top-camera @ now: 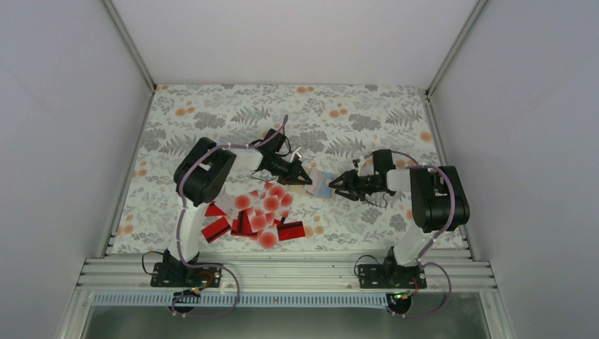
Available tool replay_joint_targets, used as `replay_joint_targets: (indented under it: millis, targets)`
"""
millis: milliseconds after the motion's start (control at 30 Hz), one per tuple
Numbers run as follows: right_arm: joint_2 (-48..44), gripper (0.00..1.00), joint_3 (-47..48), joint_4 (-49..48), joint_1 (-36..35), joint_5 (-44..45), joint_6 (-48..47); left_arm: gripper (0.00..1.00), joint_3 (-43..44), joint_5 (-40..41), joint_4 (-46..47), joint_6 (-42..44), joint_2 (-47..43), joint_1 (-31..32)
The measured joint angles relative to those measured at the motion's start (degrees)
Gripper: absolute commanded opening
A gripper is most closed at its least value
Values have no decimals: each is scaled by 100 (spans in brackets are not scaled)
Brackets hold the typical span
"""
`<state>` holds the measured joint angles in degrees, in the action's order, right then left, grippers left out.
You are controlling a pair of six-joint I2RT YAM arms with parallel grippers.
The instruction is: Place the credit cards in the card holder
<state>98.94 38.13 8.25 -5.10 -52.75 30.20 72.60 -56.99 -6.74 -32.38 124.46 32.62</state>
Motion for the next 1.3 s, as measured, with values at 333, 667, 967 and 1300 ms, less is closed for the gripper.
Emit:
replay_joint_targets:
  millis: [333, 667, 967, 1300]
  targets:
    - [-11, 39, -170, -282, 0, -76, 17, 2, -201, 225, 372, -468, -129, 74]
    - [-17, 38, -295, -509, 0, -129, 20, 2, -535, 350, 846, -1088, -339, 105]
    - [-17, 37, -391, -684, -2, -162, 24, 2, -546, 496, 1141, -1499, -339, 238]
    - [-13, 35, -437, -776, -13, -184, 37, 2, -568, 645, 1357, -1786, -339, 352]
